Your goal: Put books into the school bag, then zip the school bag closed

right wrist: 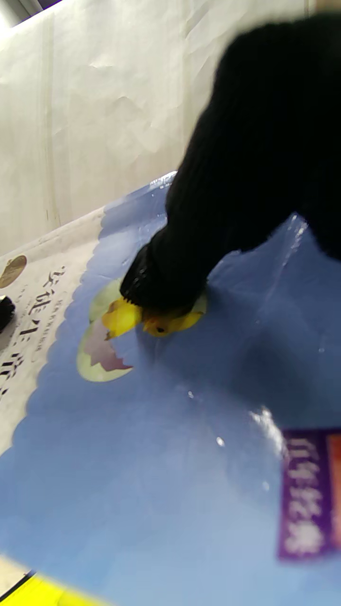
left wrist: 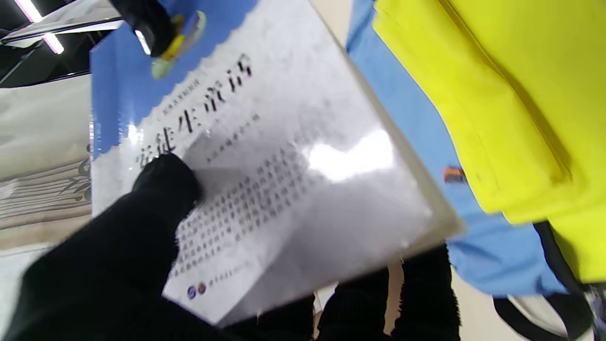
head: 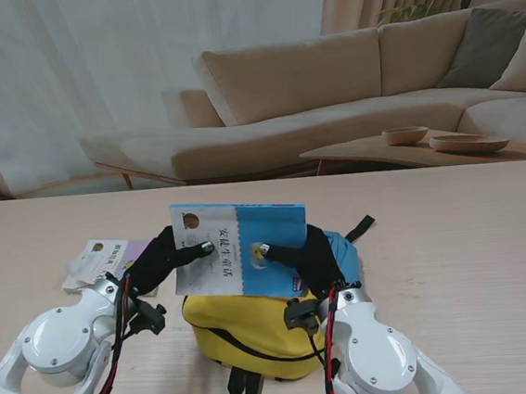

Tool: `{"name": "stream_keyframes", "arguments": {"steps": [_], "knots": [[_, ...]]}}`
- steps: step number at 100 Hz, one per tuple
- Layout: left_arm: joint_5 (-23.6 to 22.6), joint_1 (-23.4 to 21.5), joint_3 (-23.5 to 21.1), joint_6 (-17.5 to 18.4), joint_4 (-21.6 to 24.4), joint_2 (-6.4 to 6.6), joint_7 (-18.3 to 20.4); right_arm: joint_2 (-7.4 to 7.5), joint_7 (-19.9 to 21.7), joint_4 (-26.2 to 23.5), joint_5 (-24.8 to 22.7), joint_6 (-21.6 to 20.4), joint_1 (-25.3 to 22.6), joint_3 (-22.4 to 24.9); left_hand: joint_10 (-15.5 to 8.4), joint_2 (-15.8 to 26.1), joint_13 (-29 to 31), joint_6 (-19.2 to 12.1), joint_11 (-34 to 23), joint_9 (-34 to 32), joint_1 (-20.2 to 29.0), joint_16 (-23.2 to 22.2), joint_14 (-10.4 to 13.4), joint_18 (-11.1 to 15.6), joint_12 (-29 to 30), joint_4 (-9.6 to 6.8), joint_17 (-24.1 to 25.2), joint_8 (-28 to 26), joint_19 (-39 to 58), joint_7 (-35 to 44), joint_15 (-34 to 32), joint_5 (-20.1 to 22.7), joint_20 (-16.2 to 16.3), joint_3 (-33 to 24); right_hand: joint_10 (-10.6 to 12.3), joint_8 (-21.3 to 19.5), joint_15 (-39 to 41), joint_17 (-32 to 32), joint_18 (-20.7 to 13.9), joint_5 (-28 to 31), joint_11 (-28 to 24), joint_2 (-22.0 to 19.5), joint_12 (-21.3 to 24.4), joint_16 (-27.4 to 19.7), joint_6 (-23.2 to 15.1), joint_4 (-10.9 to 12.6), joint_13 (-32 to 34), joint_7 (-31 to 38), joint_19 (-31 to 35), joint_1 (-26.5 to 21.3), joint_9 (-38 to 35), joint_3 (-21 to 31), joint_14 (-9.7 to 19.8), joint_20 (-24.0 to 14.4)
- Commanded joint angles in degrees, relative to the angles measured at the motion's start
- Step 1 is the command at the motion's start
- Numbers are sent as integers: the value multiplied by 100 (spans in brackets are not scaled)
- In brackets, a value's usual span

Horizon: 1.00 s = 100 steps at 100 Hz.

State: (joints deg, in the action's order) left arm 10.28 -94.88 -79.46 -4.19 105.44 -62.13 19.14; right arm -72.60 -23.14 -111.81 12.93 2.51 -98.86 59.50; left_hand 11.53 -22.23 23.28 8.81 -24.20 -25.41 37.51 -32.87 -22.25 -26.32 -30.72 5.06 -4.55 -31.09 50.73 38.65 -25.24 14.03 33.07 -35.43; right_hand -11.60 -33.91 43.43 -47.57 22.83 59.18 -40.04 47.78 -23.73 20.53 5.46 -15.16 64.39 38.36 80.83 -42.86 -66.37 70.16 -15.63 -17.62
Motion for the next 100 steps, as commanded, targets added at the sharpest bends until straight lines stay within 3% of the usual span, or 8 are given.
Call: {"name": "stream_keyframes", "arguments": {"steps": [1,9,15,25,43,54,77,100], "knots": [[24,0,60,-53,55,-69,191,-64,112,-108,30,16,-63,-32,38,-128,293,-50,-337,-268,183,-196,-55,-20,-208,-46,-157,-369,497,394,-322,167,238,-164,-9,-903,137,-90,-31,1208,-85,-620,-18,97,-1154,17,288,1336,230,-689,-154,652,-9,41],[177,26,98,-121,61,-80,223,-70,96,-134,51,53,-75,-35,-29,-87,642,-156,-760,-640,554,-440,-136,-89,-526,-10,-416,-1047,920,1071,-748,345,390,-235,-19,-914,133,-87,-23,1204,-90,-621,-17,96,-1151,18,276,1329,233,-690,-156,655,-12,39],[208,34,104,-136,69,-74,266,-66,101,-157,41,76,-88,-36,-106,-162,1029,-407,-1099,-1116,1544,-631,-211,-204,-1006,128,-695,-1578,1267,1691,-1142,532,491,614,-22,-918,132,-86,-23,1200,-88,-627,-14,95,-1147,17,273,1324,234,-688,-148,652,-14,38],[178,5,97,-96,110,-75,235,-63,107,-177,2,105,-91,-41,-167,121,1502,-557,-679,-2113,2558,-804,-319,-379,-2253,7,-1062,-1836,1674,2282,-1611,907,616,1332,-22,-912,131,-80,-30,1165,-88,-633,-10,95,-1137,18,262,1300,231,-692,-135,647,-7,38],[278,-90,13,58,141,-77,241,-55,138,-177,-72,207,-84,-41,10,718,1720,-537,-502,-2469,3587,-861,-485,-497,-2410,-82,-1254,-1704,1929,2164,-1863,1223,698,1940,-49,-593,88,-17,-53,1029,-41,-676,113,62,-1110,31,208,1108,210,-679,-101,601,-22,23],[323,-101,7,64,145,-88,214,-62,114,-158,-109,237,-78,-40,104,861,1781,-560,-767,-2448,3643,-991,-585,-563,-2468,-82,-1307,-1772,2123,2172,-2109,1423,820,1496,-72,188,9,56,-74,756,29,-716,268,-7,-1081,49,119,1107,145,-660,-56,550,-24,12],[238,-116,10,146,225,-99,97,-22,250,-133,-168,267,-63,-7,60,953,2003,-830,-1798,-2465,3646,-1516,-512,-672,-2920,-60,-1521,-3373,2615,2268,-2892,1913,1389,1264,-44,1500,-429,730,-175,-287,305,-682,512,-157,-967,116,-466,982,-265,-517,387,209,78,-51],[220,-174,-46,220,317,-128,-68,68,517,-123,-371,253,-81,57,28,960,2119,-882,-2062,-2537,3645,-1633,-433,-715,-3107,-66,-1650,-3839,2695,2296,-3100,2023,1574,1261,58,1557,-913,1916,-230,-1343,55,-187,354,-111,-622,283,-1575,385,-880,809,1721,166,257,-319]]}}
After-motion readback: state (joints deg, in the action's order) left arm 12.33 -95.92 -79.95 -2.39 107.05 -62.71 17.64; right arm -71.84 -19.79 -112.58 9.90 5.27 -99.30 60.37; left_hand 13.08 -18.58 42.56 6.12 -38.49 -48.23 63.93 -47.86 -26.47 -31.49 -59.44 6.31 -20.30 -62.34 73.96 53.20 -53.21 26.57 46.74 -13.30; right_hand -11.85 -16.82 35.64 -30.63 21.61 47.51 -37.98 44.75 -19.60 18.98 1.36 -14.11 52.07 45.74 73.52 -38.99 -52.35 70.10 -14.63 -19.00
